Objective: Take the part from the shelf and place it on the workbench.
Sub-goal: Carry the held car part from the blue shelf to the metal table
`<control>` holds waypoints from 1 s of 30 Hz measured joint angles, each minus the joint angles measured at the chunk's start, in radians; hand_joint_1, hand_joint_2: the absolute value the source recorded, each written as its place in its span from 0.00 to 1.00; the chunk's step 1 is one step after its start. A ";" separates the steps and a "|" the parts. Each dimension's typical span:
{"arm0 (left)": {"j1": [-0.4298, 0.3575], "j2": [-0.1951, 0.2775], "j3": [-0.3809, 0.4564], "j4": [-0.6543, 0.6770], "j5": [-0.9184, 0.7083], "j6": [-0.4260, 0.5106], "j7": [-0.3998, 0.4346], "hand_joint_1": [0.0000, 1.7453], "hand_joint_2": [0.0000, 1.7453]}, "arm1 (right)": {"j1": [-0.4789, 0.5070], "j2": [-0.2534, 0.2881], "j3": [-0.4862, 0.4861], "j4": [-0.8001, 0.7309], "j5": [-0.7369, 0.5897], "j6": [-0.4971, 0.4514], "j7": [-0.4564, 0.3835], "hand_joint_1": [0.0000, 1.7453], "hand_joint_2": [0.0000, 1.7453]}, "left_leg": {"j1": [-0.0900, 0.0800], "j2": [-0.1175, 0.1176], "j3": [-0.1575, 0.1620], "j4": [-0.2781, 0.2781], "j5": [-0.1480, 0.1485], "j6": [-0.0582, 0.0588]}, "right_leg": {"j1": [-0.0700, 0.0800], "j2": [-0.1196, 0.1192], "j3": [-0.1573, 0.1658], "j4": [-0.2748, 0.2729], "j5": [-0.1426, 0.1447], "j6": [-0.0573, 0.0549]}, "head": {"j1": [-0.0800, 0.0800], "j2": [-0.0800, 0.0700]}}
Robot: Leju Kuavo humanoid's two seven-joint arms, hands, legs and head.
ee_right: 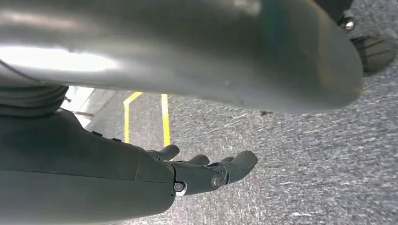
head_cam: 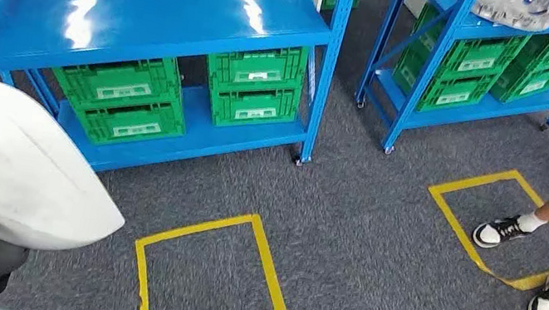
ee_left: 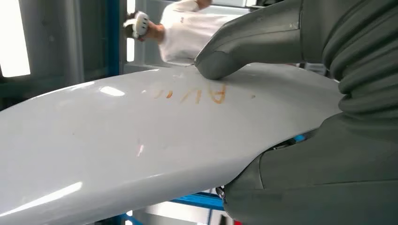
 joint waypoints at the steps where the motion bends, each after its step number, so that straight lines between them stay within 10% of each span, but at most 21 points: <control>1: 0.000 0.000 0.000 0.000 -0.001 0.000 0.001 1.00 1.00 | 0.001 0.000 -0.001 0.000 -0.002 0.000 0.001 0.00 0.00 | 0.002 0.001 -0.003 -0.002 0.006 0.005 | 0.001 0.000 -0.002 -0.002 0.004 0.004 | 0.000 0.000; 3: -0.004 -0.003 0.000 -0.001 -0.002 0.003 0.003 1.00 1.00 | 0.003 -0.002 -0.004 0.000 -0.006 0.000 0.006 0.00 0.00 | 0.005 0.005 -0.015 -0.007 0.023 0.018 | -0.001 0.003 -0.011 0.010 -0.014 0.013 | 0.001 0.000; 7: -0.006 -0.010 0.001 -0.006 -0.003 0.011 0.009 1.00 1.00 | 0.002 -0.003 -0.013 0.000 -0.019 0.002 0.009 0.00 0.00 | 0.008 0.009 -0.068 -0.008 0.074 0.036 | -0.003 0.007 -0.063 0.203 -0.194 0.027 | 0.005 0.000; 9: -0.003 -0.011 0.004 -0.006 0.002 0.012 0.009 1.00 1.00 | 0.000 -0.003 -0.019 0.000 -0.027 0.006 -0.010 0.00 0.00 | 0.008 0.009 -0.104 -0.003 0.100 0.033 | -0.004 0.007 -0.055 0.270 -0.195 0.031 | 0.005 0.000; 11: 0.001 -0.012 0.014 -0.006 0.009 0.012 0.009 1.00 1.00 | -0.002 -0.003 -0.025 0.000 -0.031 0.010 -0.032 0.00 0.00 | 0.008 0.010 -0.140 0.005 0.122 0.027 | -0.007 0.007 0.012 0.216 -0.134 0.032 | 0.006 0.000; 14: 0.007 -0.010 0.032 -0.009 0.020 0.012 0.008 1.00 1.00 | -0.008 -0.002 -0.030 0.000 -0.029 0.018 -0.047 0.00 0.00 | 0.005 0.010 -0.178 0.021 0.152 0.011 | -0.005 0.010 0.146 0.020 -0.140 0.021 | 0.007 0.000; 17: 0.014 -0.006 0.045 -0.012 0.025 0.012 0.008 1.00 1.00 | -0.011 0.002 -0.031 0.000 -0.026 0.019 -0.050 0.00 0.00 | 0.008 0.010 -0.184 0.011 0.183 -0.010 | 0.002 0.010 0.151 -0.026 -0.141 -0.007 | 0.009 0.000; 19: 0.021 -0.004 0.050 -0.012 0.027 0.012 0.008 1.00 1.00 | -0.010 0.004 -0.032 0.000 -0.024 0.020 -0.051 0.00 0.00 | 0.012 0.007 -0.196 0.032 0.142 -0.020 | 0.001 0.005 0.131 -0.029 -0.115 -0.025 | 0.007 0.000; 23: 0.029 0.005 0.060 -0.014 0.023 0.017 0.007 1.00 1.00 | -0.010 0.007 -0.032 0.000 -0.024 0.031 -0.064 0.00 0.00 | 0.014 0.004 -0.224 0.247 -0.040 -0.031 | 0.002 -0.001 0.063 -0.028 -0.058 -0.038 | 0.004 0.000; 26: 0.031 0.009 0.060 -0.019 0.021 0.027 0.012 1.00 1.00 | -0.010 0.014 -0.036 0.000 -0.029 0.039 -0.074 0.00 0.00 | 0.013 0.003 -0.147 0.254 0.016 -0.026 | 0.004 -0.003 0.009 -0.020 -0.018 -0.033 | 0.004 0.000; 30: 0.025 0.012 0.060 -0.035 0.031 0.035 0.036 1.00 1.00 | -0.014 0.025 -0.040 0.000 -0.032 0.035 -0.054 0.00 0.00 | 0.002 -0.001 0.042 -0.003 -0.019 -0.005 | 0.004 -0.003 -0.028 -0.012 0.022 -0.015 | 0.005 0.000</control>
